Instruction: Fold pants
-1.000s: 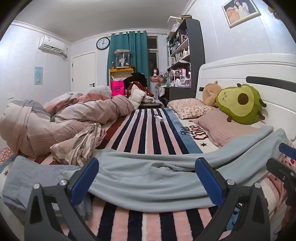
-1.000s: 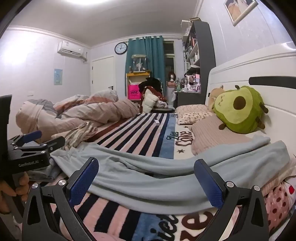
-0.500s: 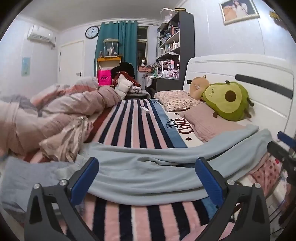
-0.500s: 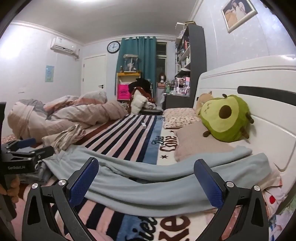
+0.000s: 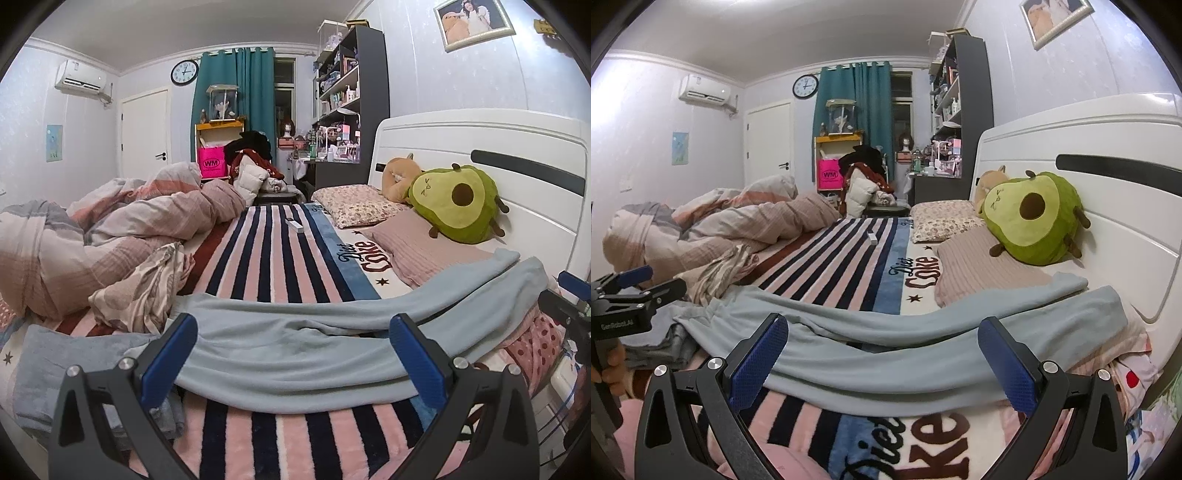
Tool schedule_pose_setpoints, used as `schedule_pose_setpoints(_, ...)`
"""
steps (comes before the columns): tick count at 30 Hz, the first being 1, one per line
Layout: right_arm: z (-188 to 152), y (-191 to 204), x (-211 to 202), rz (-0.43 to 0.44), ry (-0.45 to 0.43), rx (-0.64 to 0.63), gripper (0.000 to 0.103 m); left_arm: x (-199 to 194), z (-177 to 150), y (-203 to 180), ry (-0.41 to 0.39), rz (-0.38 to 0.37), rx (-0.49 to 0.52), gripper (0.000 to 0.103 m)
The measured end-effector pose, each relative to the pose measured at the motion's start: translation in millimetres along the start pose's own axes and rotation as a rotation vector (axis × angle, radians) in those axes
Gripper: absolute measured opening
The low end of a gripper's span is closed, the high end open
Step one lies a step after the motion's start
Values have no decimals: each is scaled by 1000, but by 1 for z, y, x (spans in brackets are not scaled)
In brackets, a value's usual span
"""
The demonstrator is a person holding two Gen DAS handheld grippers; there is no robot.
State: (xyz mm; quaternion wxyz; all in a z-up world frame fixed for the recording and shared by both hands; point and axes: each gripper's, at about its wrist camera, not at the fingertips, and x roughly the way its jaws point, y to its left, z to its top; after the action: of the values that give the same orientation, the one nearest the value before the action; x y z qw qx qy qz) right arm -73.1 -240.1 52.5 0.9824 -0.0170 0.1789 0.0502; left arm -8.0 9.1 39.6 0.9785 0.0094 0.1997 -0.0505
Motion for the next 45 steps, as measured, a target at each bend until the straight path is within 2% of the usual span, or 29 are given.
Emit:
schedule_pose_setpoints(24,8,11,-3,1,-21,-9,103,-5,0,-3,-19,6,-9,102)
schedule_pose_setpoints(31,5,8,-1,-23,-8,-19,103,-8,0,-6,-27,3,-9,102)
schedule_pose_setpoints(38,2,3,-6,-25,-31,0,103,-9,-1,-4,-26,8,-16,102)
schedule_pose_setpoints(45,2,4,-7,0,-27,-26,103,-9,-2,-4,-20,27,-27,102)
